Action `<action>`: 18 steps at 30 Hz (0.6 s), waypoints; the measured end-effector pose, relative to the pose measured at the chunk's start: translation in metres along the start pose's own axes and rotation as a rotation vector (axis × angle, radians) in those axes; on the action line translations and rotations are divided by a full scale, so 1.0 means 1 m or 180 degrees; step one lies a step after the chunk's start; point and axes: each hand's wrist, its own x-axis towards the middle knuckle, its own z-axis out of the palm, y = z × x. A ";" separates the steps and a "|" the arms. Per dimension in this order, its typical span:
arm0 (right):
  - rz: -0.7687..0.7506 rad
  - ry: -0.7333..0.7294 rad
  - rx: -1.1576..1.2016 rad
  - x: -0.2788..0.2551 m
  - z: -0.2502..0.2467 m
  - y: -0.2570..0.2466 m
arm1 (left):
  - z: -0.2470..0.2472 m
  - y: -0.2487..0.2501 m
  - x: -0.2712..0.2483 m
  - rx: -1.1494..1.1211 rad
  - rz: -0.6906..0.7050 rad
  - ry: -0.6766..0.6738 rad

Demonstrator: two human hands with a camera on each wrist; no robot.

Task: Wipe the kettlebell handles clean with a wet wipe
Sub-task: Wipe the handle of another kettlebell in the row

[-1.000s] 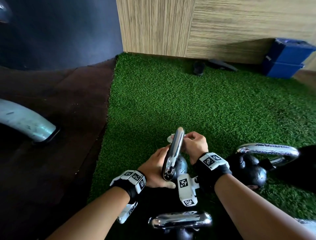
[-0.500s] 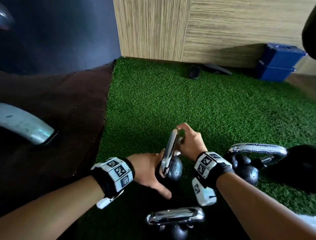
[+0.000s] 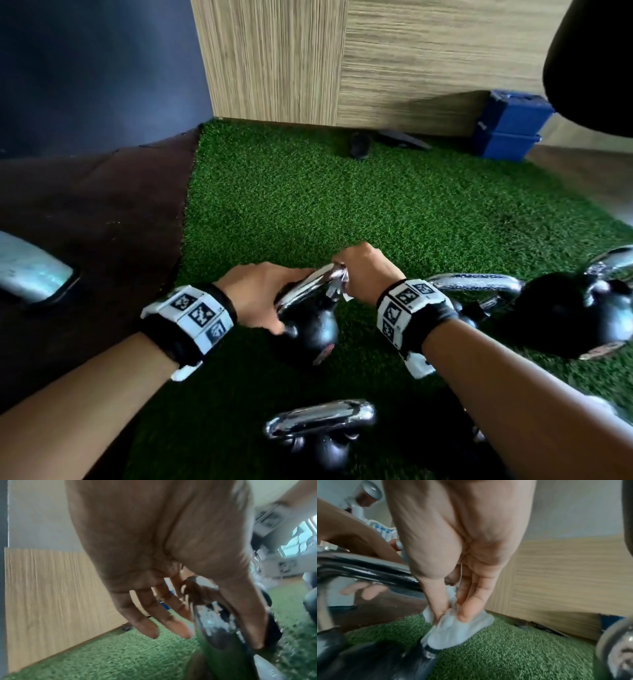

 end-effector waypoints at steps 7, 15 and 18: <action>0.0305 -0.0220 -0.0425 -0.020 0.003 -0.001 | -0.020 -0.007 0.024 0.0325 0.0050 -0.0348; 0.0673 0.0464 0.0027 -0.073 -0.047 0.020 | -0.021 0.047 0.032 0.0323 0.0248 0.0168; 0.0915 0.0929 0.0114 -0.110 -0.086 0.040 | -0.028 0.101 0.042 0.0141 0.0534 0.0521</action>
